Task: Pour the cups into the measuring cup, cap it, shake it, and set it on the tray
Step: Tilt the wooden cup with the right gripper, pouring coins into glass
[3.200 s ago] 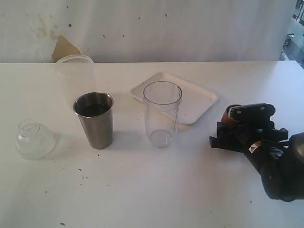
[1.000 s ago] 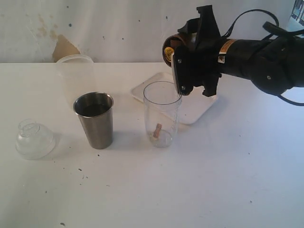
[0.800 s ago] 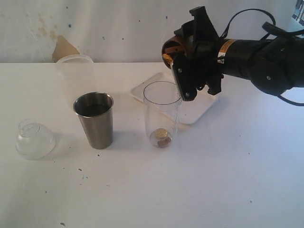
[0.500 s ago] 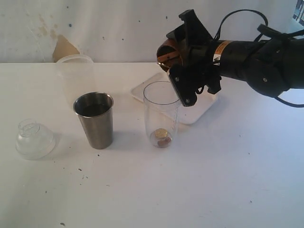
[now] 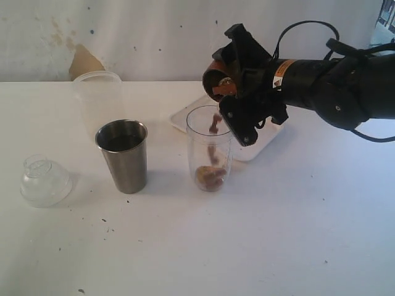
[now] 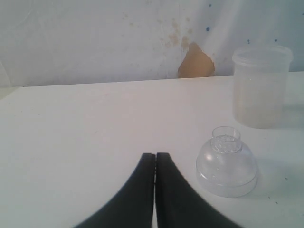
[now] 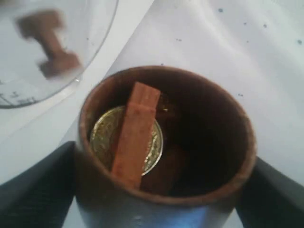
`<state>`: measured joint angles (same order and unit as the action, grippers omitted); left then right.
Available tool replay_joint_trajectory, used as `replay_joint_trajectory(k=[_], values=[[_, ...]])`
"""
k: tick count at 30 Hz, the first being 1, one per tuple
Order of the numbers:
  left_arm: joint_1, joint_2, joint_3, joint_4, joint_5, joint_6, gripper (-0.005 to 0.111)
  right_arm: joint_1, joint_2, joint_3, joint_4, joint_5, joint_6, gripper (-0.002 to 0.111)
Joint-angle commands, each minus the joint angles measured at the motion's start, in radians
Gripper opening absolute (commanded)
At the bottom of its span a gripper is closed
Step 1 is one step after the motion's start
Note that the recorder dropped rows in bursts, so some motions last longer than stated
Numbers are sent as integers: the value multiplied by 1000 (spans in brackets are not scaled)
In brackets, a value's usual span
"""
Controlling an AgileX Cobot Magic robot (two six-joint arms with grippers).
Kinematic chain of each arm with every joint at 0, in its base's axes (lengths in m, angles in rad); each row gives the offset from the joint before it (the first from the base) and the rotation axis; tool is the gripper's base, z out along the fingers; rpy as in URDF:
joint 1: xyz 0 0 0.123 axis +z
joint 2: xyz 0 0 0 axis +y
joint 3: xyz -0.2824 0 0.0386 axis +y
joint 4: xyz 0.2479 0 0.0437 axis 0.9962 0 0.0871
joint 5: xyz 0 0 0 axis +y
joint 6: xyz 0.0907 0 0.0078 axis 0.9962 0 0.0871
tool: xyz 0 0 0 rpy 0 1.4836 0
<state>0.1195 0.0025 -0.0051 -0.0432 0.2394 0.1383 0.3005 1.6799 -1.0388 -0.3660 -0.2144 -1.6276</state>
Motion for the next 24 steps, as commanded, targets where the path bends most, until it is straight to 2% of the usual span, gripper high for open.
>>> replay_joint_trajectory(k=[1,7,13,24], values=[[-4,-3,5,-8,-6,-4,1,2,-3,-7,-1,-27,-25,0],[-4,-3,5,-8,-6,-4,1,2,-1,-7,-1,-31,-27,0],[-4,-3,5,-8,-6,-4,1,6,3,-7,-26,-32,-154,0],[-4,-3,5,-8,-6,-4,1,10,3,-7,-79,-68,-201,0]])
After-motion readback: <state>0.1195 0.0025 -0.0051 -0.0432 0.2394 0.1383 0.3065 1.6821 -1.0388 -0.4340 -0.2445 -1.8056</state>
